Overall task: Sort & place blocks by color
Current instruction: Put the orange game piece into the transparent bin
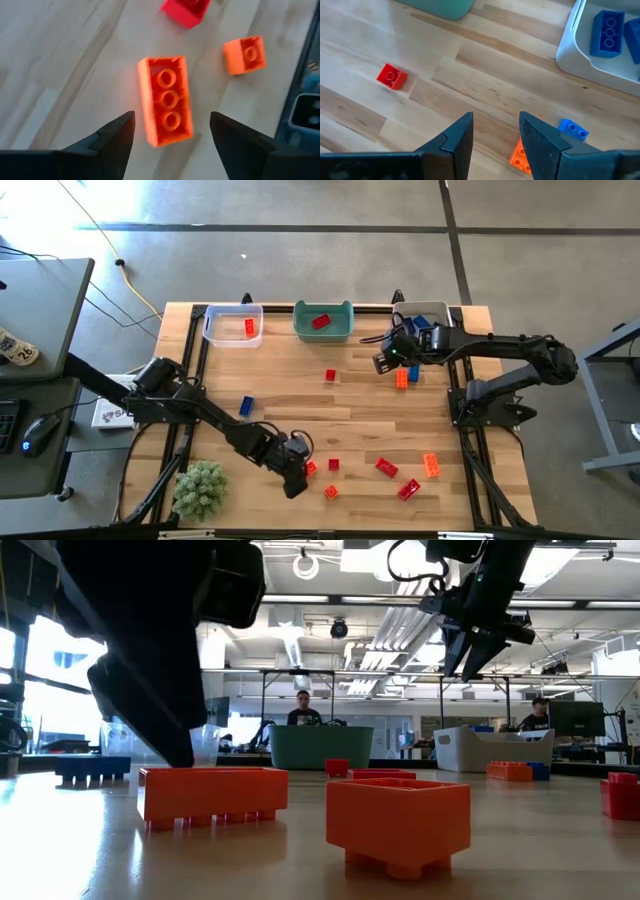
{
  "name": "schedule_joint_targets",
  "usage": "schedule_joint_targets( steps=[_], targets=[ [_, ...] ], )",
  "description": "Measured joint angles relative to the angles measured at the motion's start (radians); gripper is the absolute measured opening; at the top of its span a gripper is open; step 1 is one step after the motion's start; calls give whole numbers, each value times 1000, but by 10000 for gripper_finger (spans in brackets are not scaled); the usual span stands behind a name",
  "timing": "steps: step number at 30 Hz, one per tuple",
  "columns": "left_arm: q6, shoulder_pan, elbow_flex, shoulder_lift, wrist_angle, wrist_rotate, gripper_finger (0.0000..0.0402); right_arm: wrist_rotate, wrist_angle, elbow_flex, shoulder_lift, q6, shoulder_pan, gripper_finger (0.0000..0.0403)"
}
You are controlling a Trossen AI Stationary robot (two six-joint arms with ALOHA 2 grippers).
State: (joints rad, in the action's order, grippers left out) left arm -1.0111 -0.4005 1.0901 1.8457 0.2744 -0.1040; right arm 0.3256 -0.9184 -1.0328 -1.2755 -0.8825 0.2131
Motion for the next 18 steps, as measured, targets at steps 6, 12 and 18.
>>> schedule_joint_targets(
  steps=[6, 12, 18],
  targets=[
    [1, 0, 4, 38, -30, 6, 248, 1, 2, 0, 0, -3, 0, 146],
    [12, -1, 3, 75, -41, 7, 248, -1, 2, 0, 0, -3, 0, 146],
    [14, -4, 5, 104, -43, -44, 247, -2, 5, 0, 0, -1, 0, 146]
  ],
)
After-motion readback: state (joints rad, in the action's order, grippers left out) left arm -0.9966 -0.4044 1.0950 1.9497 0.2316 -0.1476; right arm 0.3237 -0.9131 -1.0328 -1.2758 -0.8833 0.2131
